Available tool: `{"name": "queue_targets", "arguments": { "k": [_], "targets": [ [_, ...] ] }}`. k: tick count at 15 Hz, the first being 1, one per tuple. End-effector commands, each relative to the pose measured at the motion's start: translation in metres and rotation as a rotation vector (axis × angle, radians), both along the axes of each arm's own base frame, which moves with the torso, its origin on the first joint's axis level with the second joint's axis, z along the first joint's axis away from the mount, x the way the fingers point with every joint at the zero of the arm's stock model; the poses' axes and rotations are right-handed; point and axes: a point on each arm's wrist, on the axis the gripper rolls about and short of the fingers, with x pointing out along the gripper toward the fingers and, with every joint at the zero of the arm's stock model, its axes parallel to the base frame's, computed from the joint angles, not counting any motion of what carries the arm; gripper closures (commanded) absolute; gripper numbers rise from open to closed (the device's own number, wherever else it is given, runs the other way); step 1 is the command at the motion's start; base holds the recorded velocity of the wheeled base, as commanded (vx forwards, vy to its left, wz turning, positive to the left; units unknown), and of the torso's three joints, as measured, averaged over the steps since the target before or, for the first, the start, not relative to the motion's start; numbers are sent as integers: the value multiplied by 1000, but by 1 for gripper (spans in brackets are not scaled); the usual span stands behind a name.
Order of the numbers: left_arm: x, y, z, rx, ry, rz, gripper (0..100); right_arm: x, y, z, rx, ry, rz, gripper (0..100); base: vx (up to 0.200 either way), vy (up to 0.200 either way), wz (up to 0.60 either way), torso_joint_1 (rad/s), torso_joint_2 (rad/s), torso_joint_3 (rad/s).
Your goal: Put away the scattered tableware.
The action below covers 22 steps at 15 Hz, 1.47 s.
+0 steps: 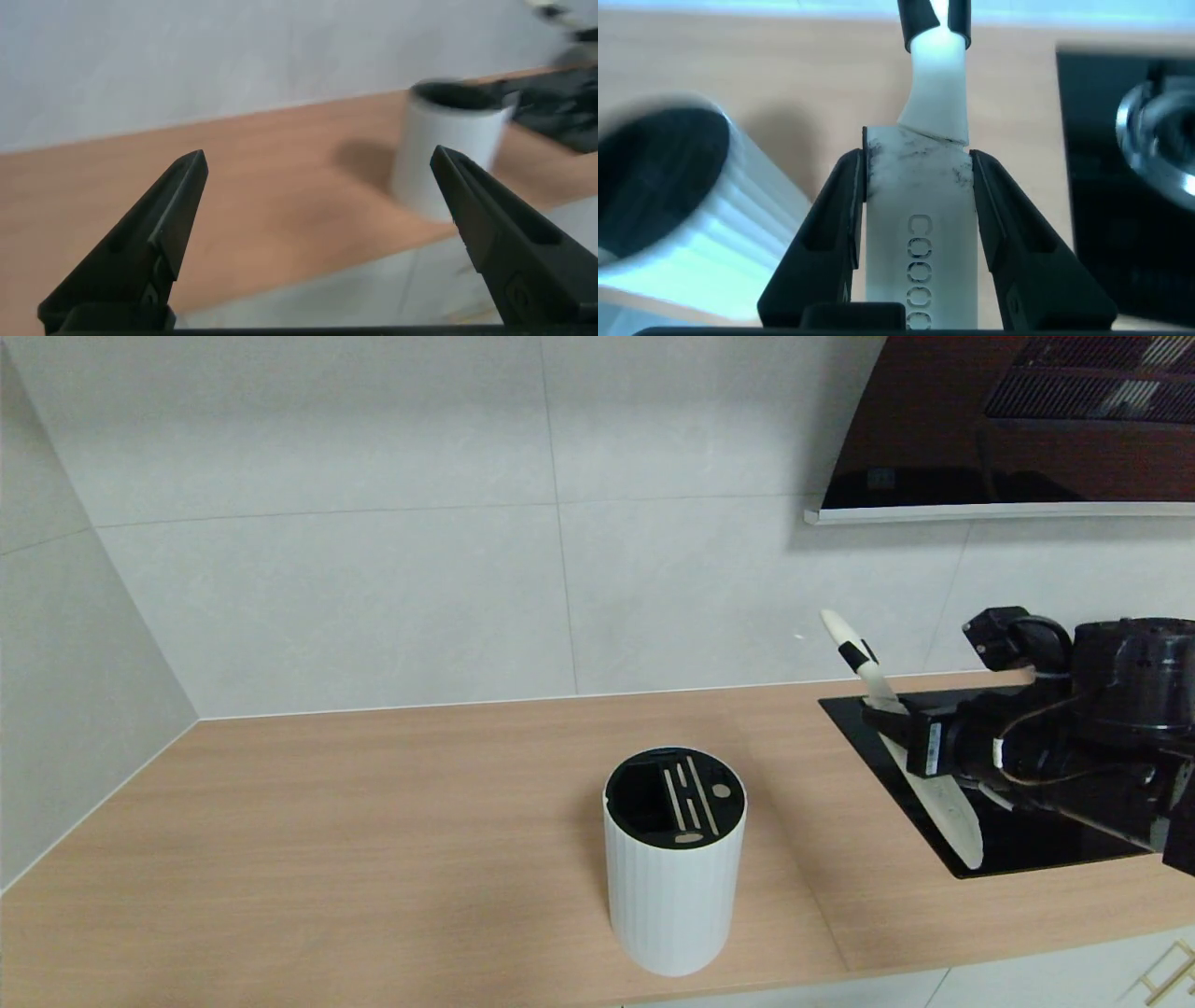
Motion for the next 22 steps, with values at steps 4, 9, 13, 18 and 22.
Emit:
{"name": "queue_targets", "arguments": {
  "k": [4,9,13,18,22],
  "targets": [
    [181,-39,101,-82,383,-392,0,-1,43,58,54,-117,126,100,0,0,0,0,0,0],
    [259,-96,63,-422,465,-490,0,-18,88,58,62,-114,234,100,0,0,0,0,0,0],
    [267,-115,52,-494,501,-546,0,-35,114,48,47,-96,184,100,0,0,0,0,0,0],
    [256,-136,55,-514,516,-602,0,-61,139,44,67,-74,246,100,0,0,0,0,0,0],
    [253,-145,58,-518,492,-592,0,-78,162,37,78,-46,304,100,0,0,0,0,0,0]
  ]
}}
